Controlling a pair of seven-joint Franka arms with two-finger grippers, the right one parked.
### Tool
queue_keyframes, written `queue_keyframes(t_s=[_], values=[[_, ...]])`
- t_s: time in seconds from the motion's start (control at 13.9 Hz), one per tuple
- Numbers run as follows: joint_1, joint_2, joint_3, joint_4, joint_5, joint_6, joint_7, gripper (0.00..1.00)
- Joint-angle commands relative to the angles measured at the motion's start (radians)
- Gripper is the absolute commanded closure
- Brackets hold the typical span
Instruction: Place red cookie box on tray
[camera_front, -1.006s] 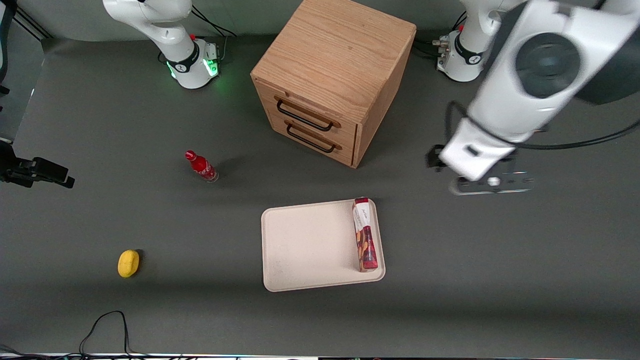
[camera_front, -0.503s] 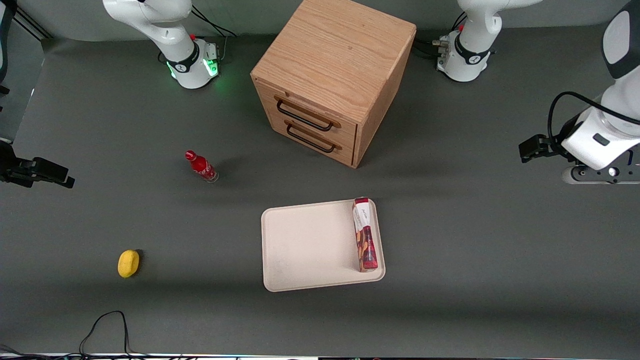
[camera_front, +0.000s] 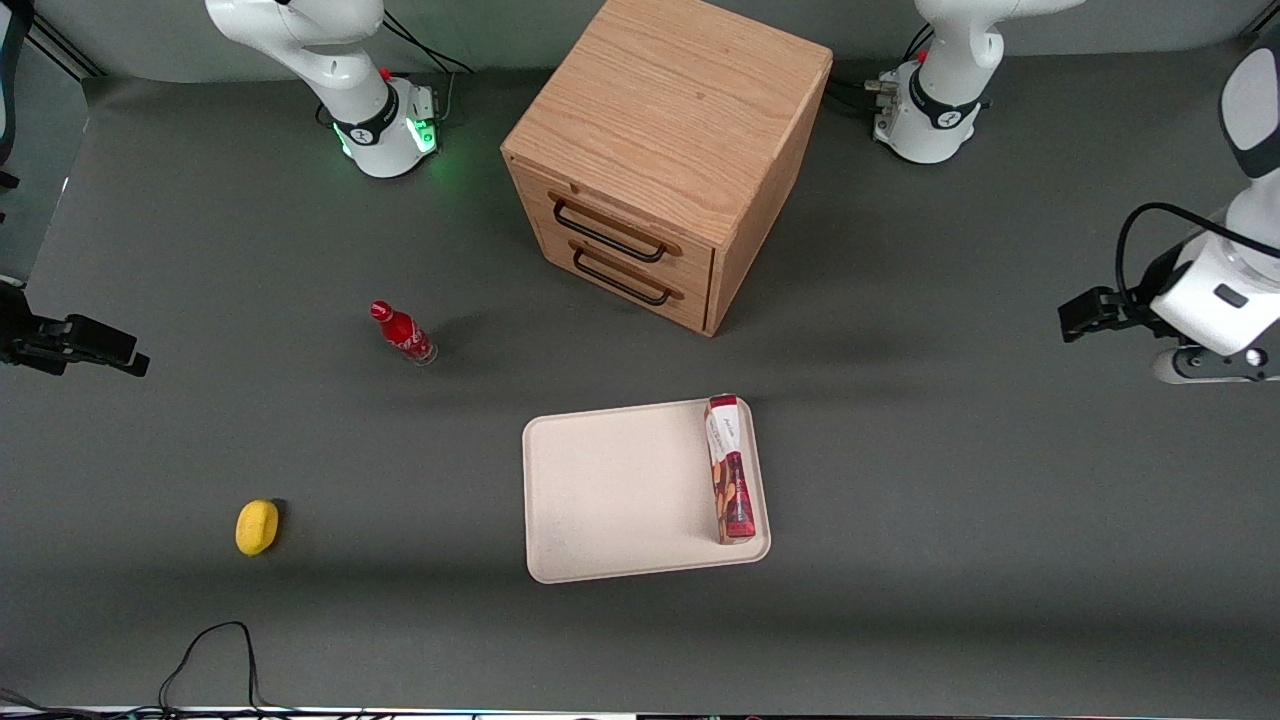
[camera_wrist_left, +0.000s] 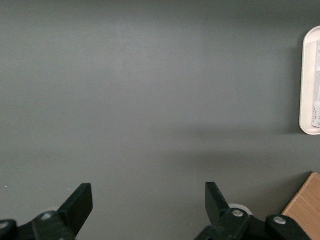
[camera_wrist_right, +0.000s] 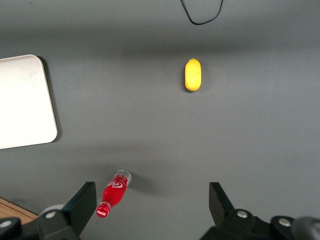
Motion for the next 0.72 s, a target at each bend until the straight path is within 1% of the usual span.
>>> queue_keyframes(t_s=[0.0, 0.14, 0.29, 0.36, 0.5, 0.65], values=[[-0.096, -0.029, 0.099, -0.023, -0.026, 0.022, 0.034, 0.00], [-0.113, -0.029, 0.127, -0.017, -0.026, 0.018, 0.035, 0.00], [-0.124, -0.026, 0.135, -0.001, -0.026, 0.007, 0.023, 0.00], [-0.116, -0.024, 0.136, 0.006, -0.033, 0.007, 0.028, 0.00], [-0.107, -0.024, 0.136, 0.023, -0.075, -0.015, 0.021, 0.00], [-0.109, -0.022, 0.135, 0.026, -0.076, -0.061, 0.028, 0.00]])
